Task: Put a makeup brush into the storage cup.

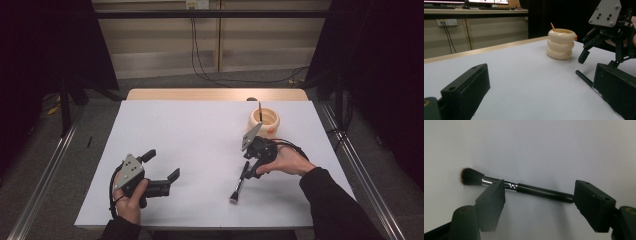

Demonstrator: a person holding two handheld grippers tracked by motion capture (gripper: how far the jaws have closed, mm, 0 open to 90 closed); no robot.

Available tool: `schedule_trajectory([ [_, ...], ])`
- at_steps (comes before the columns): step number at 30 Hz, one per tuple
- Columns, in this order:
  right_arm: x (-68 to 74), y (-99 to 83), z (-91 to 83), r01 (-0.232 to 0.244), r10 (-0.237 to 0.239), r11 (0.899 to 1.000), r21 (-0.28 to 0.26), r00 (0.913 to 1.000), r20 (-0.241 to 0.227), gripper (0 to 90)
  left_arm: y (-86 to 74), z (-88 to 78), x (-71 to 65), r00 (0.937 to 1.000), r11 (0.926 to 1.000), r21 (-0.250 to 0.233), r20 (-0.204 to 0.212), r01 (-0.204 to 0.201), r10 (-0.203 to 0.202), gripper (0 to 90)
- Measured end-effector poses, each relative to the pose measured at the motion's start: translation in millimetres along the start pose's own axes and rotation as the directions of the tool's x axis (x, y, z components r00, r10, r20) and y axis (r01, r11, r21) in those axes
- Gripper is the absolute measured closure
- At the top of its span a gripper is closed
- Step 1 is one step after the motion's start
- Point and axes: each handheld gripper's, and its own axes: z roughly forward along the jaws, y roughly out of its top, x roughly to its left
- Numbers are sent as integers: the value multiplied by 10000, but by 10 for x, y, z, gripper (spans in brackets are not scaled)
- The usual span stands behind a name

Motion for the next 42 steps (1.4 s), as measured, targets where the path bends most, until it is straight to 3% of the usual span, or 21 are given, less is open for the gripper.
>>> schedule_trajectory([
  [15, 48, 19, 213, 640, -606, 9948, 797, 9972, -446, 257, -3, -2, 7, 10000, 10000, 38, 26, 3, -3, 7],
  [31, 57, -36, 303, 798, -746, 9930, 870, 9953, -610, 258, -2, -4, 13, 10000, 10000, 1, 15, -35, 35, 8],
  [42, 60, -50, 291, 879, -835, 9934, 739, 9947, -607, 335, -4, -5, 9, 10000, 10000, 36, 21, -2, 2, 8],
])
